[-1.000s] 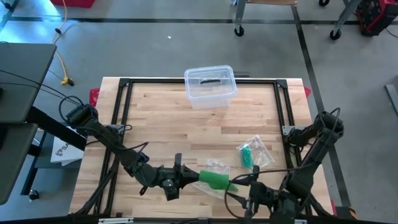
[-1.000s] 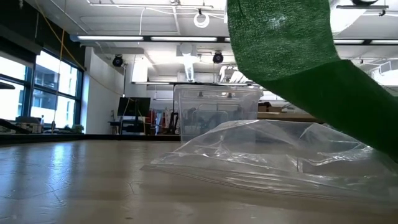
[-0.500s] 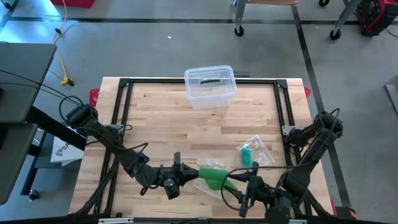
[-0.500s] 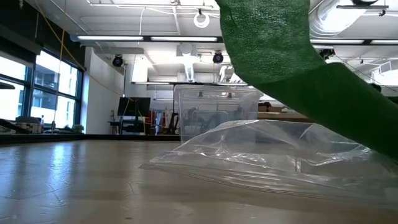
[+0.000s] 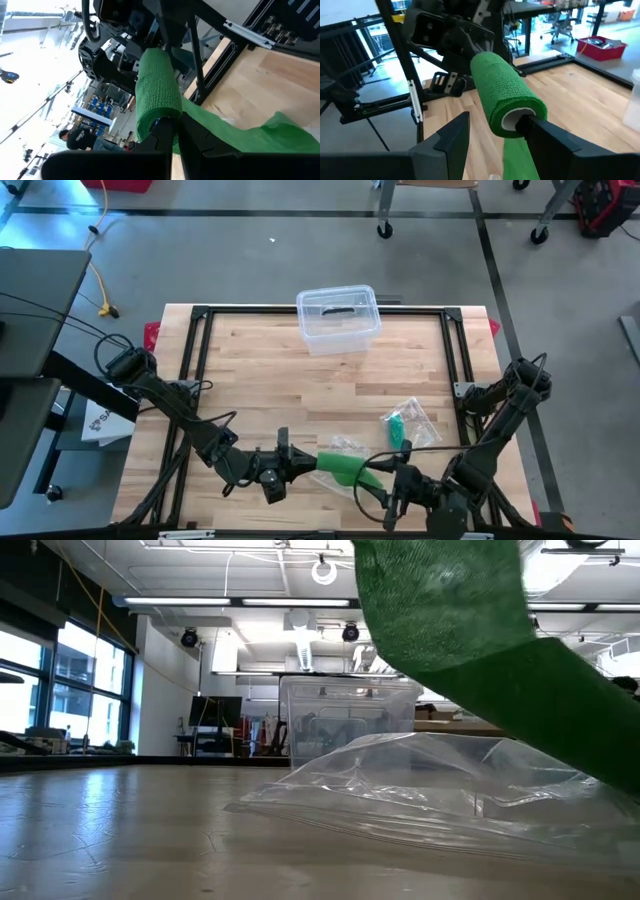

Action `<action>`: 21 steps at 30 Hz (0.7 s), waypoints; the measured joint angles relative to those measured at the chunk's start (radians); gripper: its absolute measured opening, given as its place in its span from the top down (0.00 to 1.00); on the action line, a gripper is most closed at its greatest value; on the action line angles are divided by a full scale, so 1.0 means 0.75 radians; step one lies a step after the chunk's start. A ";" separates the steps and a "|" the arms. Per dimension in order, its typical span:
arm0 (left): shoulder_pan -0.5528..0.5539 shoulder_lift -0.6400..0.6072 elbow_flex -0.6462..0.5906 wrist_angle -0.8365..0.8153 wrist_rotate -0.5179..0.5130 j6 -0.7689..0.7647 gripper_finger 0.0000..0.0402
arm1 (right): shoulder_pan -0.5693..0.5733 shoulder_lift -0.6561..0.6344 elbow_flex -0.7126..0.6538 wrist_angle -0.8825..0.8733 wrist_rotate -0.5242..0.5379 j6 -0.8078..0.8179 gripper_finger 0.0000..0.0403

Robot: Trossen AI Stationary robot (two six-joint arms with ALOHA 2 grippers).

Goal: Roll bandage
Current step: Roll the green bandage

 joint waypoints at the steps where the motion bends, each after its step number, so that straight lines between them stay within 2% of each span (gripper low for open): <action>1: -0.001 0.000 0.000 0.000 0.001 -0.007 0.99 | 0.002 0.000 0.000 0.015 0.001 -0.027 0.56; 7: -0.006 0.000 0.000 -0.003 0.001 -0.018 0.99 | 0.002 -0.001 0.000 0.043 -0.036 -0.178 0.56; 15: -0.002 0.000 0.000 -0.001 0.004 -0.017 0.99 | 0.041 0.000 0.000 0.058 -0.018 -0.427 0.56; 21: 0.003 0.000 0.000 -0.002 0.053 -0.021 0.99 | 0.008 0.002 0.000 0.061 -0.041 -0.442 0.56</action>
